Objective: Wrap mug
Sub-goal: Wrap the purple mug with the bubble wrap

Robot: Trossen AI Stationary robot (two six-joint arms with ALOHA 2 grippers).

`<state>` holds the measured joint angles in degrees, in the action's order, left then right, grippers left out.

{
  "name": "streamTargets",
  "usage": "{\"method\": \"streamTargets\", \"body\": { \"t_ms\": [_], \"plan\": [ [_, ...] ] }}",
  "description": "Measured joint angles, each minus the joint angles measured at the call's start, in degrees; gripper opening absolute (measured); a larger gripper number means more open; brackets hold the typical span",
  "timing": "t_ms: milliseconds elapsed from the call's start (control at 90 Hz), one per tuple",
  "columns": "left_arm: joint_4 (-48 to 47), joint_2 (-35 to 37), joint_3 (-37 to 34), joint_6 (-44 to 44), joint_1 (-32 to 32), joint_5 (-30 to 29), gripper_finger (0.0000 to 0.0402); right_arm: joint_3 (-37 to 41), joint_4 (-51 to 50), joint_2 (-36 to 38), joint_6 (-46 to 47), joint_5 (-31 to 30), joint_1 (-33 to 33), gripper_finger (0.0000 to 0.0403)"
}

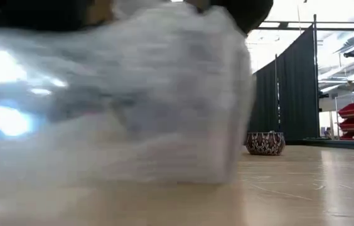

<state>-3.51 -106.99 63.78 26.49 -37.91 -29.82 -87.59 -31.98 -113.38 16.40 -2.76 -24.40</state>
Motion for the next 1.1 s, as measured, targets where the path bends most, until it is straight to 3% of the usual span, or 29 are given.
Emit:
{"method": "streamTargets", "body": {
  "t_ms": [322, 722, 900, 1100],
  "plan": [
    [4.3, -0.23, -0.04, -3.77, 0.79, -2.37, 0.0069, 2.21, -2.85, 0.11, 2.97, 1.57, 0.89, 0.0],
    [7.95, -0.25, 0.01, -5.28, 1.16, -4.2, 0.0069, -10.3, -20.04, -0.07, 3.03, 2.37, 0.78, 0.0],
    [7.66, -0.27, 0.01, -6.86, 1.14, -4.16, 0.0069, -11.71, -18.59, -0.04, 1.49, 0.9, 0.78, 0.0],
    [8.22, -0.27, 0.01, -6.72, 1.12, -4.03, 0.0069, -5.68, -15.25, -0.04, 1.9, 0.19, 1.69, 0.0]
  ]
}}
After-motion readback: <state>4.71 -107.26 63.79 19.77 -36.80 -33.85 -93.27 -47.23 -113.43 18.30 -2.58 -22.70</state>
